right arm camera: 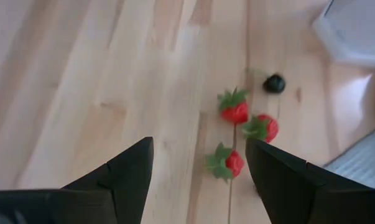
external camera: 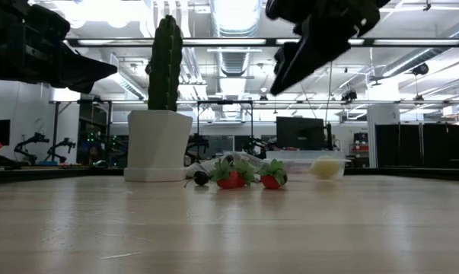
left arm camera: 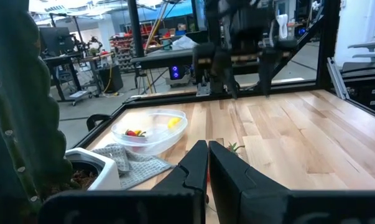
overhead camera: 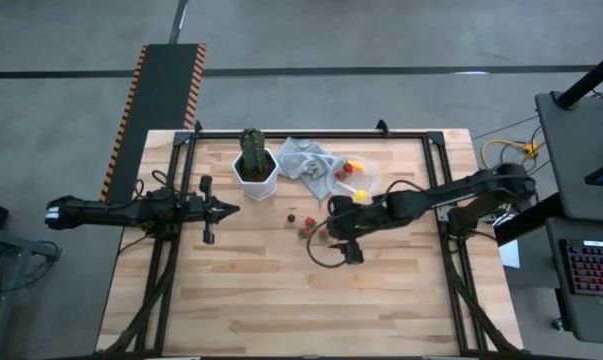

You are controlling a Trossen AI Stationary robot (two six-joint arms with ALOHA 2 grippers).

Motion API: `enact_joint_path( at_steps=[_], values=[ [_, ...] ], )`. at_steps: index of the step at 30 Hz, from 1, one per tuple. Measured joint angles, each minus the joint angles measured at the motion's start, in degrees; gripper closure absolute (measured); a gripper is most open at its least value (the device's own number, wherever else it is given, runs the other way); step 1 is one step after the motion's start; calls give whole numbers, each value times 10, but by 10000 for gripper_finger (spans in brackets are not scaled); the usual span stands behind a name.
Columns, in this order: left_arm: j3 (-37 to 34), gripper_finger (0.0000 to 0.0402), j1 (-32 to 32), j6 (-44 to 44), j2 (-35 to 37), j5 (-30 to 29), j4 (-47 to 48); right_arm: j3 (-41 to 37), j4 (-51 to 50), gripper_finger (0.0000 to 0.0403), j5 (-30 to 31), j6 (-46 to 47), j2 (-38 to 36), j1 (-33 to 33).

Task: Pick and placing Produce into tupperware
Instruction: Put the right strawberry into the transparent bin

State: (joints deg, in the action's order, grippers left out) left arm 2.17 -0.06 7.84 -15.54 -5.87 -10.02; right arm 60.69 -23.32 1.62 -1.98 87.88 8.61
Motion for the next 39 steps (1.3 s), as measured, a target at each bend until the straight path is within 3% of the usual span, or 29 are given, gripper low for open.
enact_joint_path(
  at_steps=[10,16,39],
  values=[
    [0,402,0,0,-2,0,0,11,1,154,2,0,70,-11],
    [0,402,0,0,-2,0,0,12,1,154,35,0,101,-17],
    [0,402,0,0,-6,1,0,12,26,154,46,-2,187,-39]
  ],
)
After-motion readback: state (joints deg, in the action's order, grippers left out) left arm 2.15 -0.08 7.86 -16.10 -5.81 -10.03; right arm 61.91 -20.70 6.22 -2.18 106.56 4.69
